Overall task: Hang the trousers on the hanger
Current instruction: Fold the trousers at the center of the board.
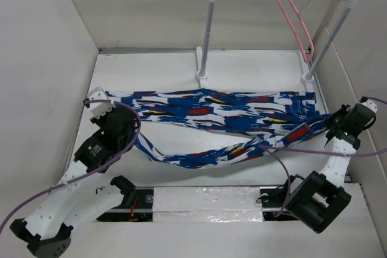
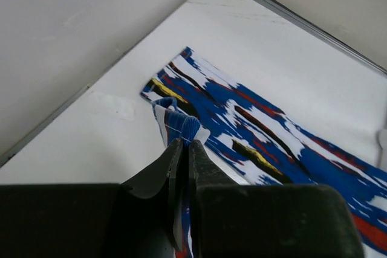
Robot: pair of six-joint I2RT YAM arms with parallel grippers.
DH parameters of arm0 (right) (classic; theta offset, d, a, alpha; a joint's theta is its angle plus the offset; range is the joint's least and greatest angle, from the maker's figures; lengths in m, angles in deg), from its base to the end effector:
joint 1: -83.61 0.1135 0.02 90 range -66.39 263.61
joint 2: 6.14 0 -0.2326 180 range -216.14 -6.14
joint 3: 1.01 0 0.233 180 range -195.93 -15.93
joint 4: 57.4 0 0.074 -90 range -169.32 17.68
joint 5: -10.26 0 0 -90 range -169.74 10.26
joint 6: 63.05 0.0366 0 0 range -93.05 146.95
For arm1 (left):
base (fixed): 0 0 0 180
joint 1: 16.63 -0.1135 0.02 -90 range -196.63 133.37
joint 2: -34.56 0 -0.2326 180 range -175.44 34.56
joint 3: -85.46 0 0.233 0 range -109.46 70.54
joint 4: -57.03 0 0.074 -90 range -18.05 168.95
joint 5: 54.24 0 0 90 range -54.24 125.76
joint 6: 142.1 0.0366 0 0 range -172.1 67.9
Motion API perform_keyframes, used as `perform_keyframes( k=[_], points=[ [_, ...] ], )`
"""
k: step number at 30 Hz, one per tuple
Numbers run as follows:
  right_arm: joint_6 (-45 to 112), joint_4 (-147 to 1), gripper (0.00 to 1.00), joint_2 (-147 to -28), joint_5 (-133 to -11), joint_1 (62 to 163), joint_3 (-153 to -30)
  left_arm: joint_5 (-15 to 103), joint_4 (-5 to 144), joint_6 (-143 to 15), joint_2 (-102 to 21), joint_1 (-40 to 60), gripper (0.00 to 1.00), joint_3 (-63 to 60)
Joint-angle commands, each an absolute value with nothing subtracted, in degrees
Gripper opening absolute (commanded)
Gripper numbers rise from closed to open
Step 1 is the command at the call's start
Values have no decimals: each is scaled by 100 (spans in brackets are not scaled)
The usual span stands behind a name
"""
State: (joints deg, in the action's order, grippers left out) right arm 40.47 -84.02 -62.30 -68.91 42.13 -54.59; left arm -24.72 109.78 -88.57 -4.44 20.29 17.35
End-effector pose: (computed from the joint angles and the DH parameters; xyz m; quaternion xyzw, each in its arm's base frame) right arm 0.1688 -0.1400 0.2426 0.3541 0.7837 -0.0427 0.5085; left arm 0.1208 -0.0509 0.3363 -0.2728 0.7241 0.0555 0.6310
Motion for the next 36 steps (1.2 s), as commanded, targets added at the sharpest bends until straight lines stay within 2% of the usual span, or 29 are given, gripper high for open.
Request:
perform_keyframes(
  k=[1,3,5,7,9,10,13,16,19,26,30,36],
  points=[
    [4478,-7110,0,-6589,-6559,4466,-5670,-3367,10800,-9175,-691,1827,0,1290],
    [4523,-7091,0,-6888,-6576,4589,-5768,-3166,10529,-8729,-1104,1204,0,1131],
    [4584,-6977,0,-7020,-6532,4652,-5821,-2377,10246,-8384,-1420,555,0,1157],
    [4619,-6863,0,-7117,-6523,4652,-5830,-1064,9623,-7798,-1579,-561,0,1331],
    [4620,-6819,0,-7144,-6541,4652,-5838,-426,9403,-7715,-1878,-1630,0,1315],
    [4620,-6810,0,-7144,-6558,4652,-5856,108,9306,-7732,-1983,-1837,0,1315],
    [4620,-6749,0,-7144,-6672,4713,-5882,569,9304,-7916,-2449,-2346,0,1183],
    [4646,-6687,0,-7222,-6787,4766,-5944,842,9200,-8031,-2635,-2665,0,1270],
    [4760,-6555,0,-7398,-6936,5020,-6075,563,9006,-8031,-2748,-2665,0,1228],
    [4936,-6564,0,-8373,-7569,5855,-6856,448,9102,-8093,-4178,-2727,0,314],
    [4936,-6546,1,-9075,-7648,5935,-7235,219,9225,-7943,-4875,-2727,0,-214],
    [4927,-6300,1,-9621,-7666,5935,-7455,518,9373,-7864,-5929,-3052,0,-916]
  ],
)
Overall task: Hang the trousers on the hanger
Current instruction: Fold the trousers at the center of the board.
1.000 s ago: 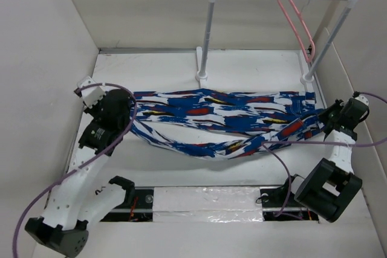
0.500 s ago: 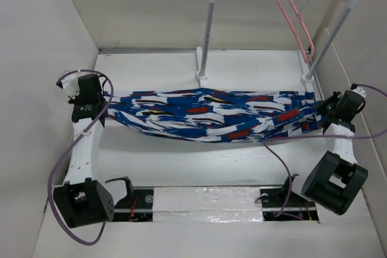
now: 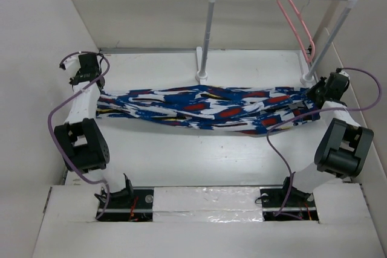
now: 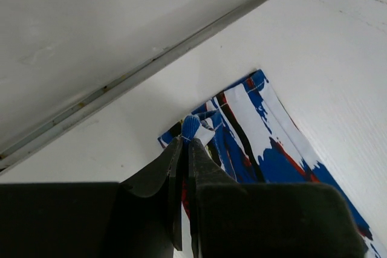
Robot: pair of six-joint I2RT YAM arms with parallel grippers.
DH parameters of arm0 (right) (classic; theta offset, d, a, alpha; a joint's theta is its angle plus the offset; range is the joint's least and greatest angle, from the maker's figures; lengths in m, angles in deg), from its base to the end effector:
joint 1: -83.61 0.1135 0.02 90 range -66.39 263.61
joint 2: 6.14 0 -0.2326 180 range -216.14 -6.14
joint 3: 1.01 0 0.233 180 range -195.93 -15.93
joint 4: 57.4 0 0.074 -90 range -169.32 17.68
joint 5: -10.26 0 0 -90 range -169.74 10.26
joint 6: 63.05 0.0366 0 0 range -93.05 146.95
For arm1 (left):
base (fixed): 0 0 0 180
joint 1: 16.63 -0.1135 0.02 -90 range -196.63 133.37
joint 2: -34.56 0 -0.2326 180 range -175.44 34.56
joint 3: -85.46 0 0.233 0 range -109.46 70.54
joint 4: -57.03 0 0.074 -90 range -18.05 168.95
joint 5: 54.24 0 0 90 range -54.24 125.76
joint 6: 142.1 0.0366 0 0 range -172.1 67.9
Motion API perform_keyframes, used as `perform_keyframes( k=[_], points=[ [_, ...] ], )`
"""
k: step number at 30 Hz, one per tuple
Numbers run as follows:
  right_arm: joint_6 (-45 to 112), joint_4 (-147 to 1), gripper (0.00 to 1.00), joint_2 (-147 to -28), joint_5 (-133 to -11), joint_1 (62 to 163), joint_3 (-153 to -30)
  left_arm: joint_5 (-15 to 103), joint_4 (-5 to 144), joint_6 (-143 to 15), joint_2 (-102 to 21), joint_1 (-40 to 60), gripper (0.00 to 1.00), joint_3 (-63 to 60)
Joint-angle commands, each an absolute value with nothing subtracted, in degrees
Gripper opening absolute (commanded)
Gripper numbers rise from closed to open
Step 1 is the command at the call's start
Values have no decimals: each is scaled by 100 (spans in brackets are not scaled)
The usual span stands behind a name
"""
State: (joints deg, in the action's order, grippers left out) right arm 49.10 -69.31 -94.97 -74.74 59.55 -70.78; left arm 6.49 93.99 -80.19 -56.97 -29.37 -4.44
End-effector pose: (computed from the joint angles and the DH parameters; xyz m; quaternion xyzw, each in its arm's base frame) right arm 0.3028 -0.1317 0.2131 0.3214 0.8081 0.0298 0.4927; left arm 0.3295 0.0929 0.2733 -0.4068 0.7788 0.1696 0.4463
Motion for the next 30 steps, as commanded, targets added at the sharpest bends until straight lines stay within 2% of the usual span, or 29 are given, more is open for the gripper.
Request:
perform_keyframes(
  k=[1,4,13,20,26,30],
  points=[
    [4901,-6344,1,-9814,-7666,5935,-7612,361,9514,-7864,-6113,-3052,0,-1240],
    [4796,-6528,1,-10026,-7561,5864,-7815,45,9919,-7794,-6729,-3052,0,-1707],
    [5041,-5914,1,-9517,-7499,5636,-7455,114,9489,-7601,-5764,-3254,0,-1050],
    [4901,-5967,2,-10097,-7288,5636,-7685,-35,10122,-7829,-6291,-3254,0,-1385],
    [5050,-5641,1,-10010,-7147,5584,-7483,227,9613,-7811,-5328,-3254,0,-753],
    [5147,-5421,1,-9842,-7095,5522,-7306,290,9769,-7759,-4806,-3254,0,-444]
  ],
)
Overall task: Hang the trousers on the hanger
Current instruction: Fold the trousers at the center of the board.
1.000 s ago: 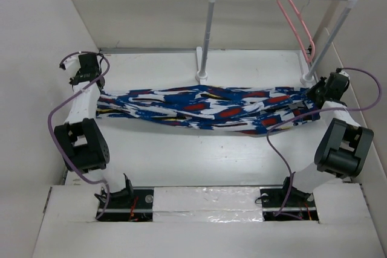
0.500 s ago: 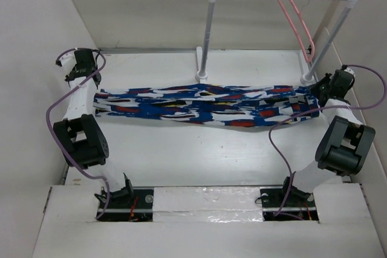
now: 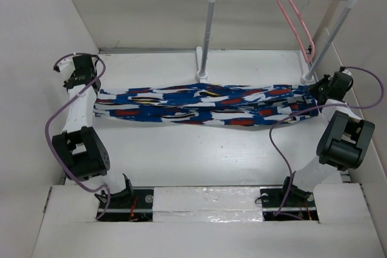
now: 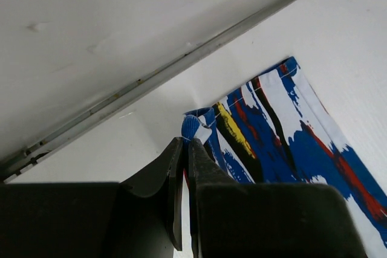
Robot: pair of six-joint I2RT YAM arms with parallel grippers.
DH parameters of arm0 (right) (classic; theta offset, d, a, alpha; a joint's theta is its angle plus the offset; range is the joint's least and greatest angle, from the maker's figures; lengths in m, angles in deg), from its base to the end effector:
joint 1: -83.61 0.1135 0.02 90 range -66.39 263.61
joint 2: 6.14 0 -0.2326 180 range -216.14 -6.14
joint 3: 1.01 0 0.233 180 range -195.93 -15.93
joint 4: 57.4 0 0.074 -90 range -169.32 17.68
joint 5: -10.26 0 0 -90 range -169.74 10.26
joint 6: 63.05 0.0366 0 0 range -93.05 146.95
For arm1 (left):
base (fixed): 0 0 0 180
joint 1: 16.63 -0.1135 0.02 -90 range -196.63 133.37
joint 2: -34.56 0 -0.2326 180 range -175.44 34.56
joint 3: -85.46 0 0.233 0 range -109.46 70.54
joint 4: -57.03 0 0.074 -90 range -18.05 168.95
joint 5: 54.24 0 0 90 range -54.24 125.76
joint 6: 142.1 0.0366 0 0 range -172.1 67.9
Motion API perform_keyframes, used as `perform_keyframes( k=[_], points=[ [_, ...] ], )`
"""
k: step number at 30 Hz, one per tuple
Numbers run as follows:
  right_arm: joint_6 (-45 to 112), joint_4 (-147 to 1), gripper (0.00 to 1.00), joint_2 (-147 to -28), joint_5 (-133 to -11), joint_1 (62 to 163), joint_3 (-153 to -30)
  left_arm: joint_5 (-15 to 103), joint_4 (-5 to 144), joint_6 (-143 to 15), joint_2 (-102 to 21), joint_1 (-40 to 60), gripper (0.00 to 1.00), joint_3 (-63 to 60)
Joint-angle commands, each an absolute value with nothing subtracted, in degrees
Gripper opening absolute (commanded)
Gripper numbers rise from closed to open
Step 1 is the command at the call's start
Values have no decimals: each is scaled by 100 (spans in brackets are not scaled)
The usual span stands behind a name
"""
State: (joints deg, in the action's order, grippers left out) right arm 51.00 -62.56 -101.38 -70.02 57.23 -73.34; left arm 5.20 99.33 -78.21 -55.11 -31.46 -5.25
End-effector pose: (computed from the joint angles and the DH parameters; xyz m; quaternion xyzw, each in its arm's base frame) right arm 0.3190 -0.1513 0.2026 0.3246 0.7916 0.0622 0.5140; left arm 0.3152 0.1027 0.2807 -0.4092 0.7852 0.1998 0.4197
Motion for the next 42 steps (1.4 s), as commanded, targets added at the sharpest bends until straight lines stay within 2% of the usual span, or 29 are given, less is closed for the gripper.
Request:
perform_keyframes(
  k=[1,7,19,23,26,29,30,32,33,35,36,40,42],
  points=[
    [5164,-5360,1,-9859,-6947,5522,-7315,194,9849,-7750,-4771,-3254,0,-391],
    [5243,-5298,1,-10132,-6831,5574,-7482,272,9673,-7626,-4875,-3254,0,-152],
    [4998,-5632,3,-10870,-7217,5899,-8395,306,10069,-7627,-7959,-3254,0,-2964],
    [4989,-5650,3,-11248,-7191,5970,-8694,447,10245,-7600,-8672,-3202,4,-4105],
    [4989,-5685,4,-11520,-7156,6075,-8949,465,10245,-7565,-9146,-3202,7,-4441],
    [4980,-5781,6,-11722,-7121,6128,-9195,605,10087,-7548,-9262,-3202,18,-4442],
    [4963,-5781,14,-11749,-7095,6180,-9222,658,10035,-7522,-9305,-3202,34,-4416],
    [4936,-5738,31,-11784,-6893,6181,-9248,790,9955,-7504,-9280,-3202,56,-4311],
    [4910,-5738,49,-11758,-6805,6181,-9231,808,9920,-7495,-9253,-3202,68,-4267],
    [4910,-5659,66,-11531,-6778,6181,-9047,869,9789,-7460,-9000,-3202,78,-3996],
    [4866,-5632,76,-11434,-6726,6181,-8968,887,9736,-7460,-8885,-3202,82,-3881],
    [4822,-5440,85,-10863,-6568,6129,-8415,1237,9271,-7617,-8051,-3202,83,-3029],
    [4874,-5342,88,-10530,-6480,6067,-7995,1466,8981,-7723,-7403,-3202,82,-2187]
  ],
)
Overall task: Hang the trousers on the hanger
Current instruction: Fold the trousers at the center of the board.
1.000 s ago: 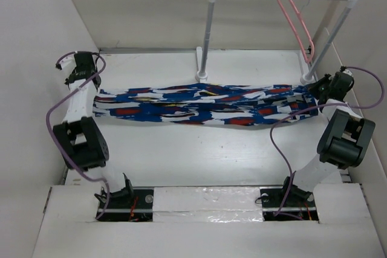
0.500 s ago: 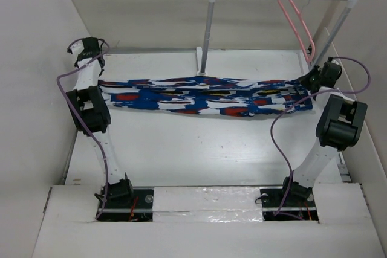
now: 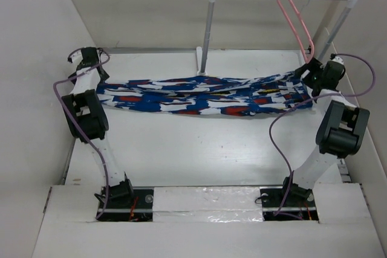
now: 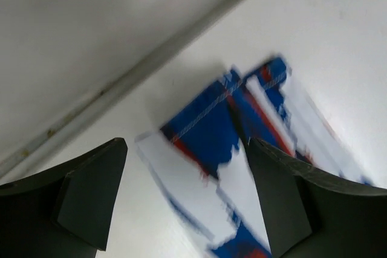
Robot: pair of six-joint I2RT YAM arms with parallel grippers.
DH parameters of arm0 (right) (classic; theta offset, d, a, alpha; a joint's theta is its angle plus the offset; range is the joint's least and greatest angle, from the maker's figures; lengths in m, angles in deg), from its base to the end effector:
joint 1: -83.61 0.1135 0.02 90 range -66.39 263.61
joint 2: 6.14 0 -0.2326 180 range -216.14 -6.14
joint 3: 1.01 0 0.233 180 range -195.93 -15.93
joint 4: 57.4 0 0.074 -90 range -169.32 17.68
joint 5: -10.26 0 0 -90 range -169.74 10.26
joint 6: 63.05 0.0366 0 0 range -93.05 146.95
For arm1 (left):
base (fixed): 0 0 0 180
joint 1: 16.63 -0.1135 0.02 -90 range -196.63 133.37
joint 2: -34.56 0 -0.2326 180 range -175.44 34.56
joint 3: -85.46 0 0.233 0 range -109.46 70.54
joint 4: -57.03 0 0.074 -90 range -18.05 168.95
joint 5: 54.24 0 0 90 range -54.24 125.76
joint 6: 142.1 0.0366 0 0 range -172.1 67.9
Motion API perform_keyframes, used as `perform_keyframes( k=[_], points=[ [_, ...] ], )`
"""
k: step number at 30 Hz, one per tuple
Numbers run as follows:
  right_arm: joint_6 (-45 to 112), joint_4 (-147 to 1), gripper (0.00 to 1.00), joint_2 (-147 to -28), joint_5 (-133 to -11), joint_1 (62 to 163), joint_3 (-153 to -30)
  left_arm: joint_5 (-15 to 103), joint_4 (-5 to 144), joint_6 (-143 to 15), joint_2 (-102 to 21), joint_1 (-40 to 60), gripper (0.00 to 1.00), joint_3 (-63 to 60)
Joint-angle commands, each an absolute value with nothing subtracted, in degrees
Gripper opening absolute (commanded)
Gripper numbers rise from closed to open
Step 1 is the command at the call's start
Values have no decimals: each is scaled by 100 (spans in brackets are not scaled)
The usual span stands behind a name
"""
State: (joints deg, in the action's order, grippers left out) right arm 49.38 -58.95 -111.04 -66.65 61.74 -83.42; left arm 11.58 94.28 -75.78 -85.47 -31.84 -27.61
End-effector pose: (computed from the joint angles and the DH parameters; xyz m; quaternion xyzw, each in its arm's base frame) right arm 0.3699 -0.1395 0.2045 0.2567 0.7953 0.0983 0.5403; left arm 0.4252 0.1311 0.2118 -0.3767 0.8223 0.1643 0.3936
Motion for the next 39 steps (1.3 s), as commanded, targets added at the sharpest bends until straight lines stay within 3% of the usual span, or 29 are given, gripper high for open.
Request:
perform_keyframes(
  k=[1,5,6,8,11,12,13,15,18,20,23,24,26,28,32,35,37,38,39],
  points=[
    [4874,-5255,89,-10432,-6349,6067,-7853,1693,8692,-7758,-7190,-3202,80,-1896],
    [4822,-5201,95,-10062,-6225,6014,-7220,2126,8522,-8092,-6547,-3262,69,-552],
    [4839,-5149,94,-10001,-6198,5962,-7070,2187,8453,-8093,-6502,-3263,56,-366],
    [4927,-4790,91,-9834,-6041,5900,-6526,2197,8452,-8110,-6397,-3263,50,12],
    [5103,-4402,78,-9658,-6014,5847,-6015,2363,8399,-8171,-6318,-3325,49,268],
    [5103,-4410,53,-9605,-6022,5847,-5953,2416,8382,-8172,-6283,-3325,50,286],
    [5112,-4410,42,-9561,-6040,5847,-5892,2512,8382,-8180,-6282,-3325,52,313],
    [5060,-4445,0,-9438,-6058,5847,-5681,2583,8347,-8172,-6317,-3325,59,339],
    [5015,-4393,0,-9341,-6075,5847,-5347,2846,8294,-8207,-6563,-3325,68,287],
    [5041,-4226,0,-9359,-6092,5847,-5136,3092,8311,-8268,-6730,-3325,69,173],
    [4989,-4015,40,-9560,-6163,5847,-4916,3146,8224,-8338,-6941,-3325,69,146],
    [4997,-3971,58,-9648,-6154,5847,-4942,3163,8197,-8356,-6959,-3325,68,154],
    [5041,-3918,67,-10025,-5997,5908,-5099,3303,8101,-8374,-7020,-3438,67,163],
    [5216,-3744,67,-10437,-5821,5969,-5327,3426,8048,-8426,-7134,-3491,63,146],
    [5463,-3672,65,-10502,-5915,6031,-5408,3497,8022,-8541,-7407,-3492,59,41],
    [5402,-4059,54,-10484,-6092,6163,-5574,3681,7864,-8690,-7521,-3492,56,58],
    [5498,-3945,14,-10510,-6102,6163,-5549,3805,7758,-8751,-7583,-3492,40,58],
    [5516,-3945,3,-10519,-6075,6163,-5540,3805,7749,-8760,-7635,-3492,33,49],
    [5542,-3936,0,-10484,-6075,6163,-5487,3805,7731,-8761,-7653,-3492,21,49]
  ],
)
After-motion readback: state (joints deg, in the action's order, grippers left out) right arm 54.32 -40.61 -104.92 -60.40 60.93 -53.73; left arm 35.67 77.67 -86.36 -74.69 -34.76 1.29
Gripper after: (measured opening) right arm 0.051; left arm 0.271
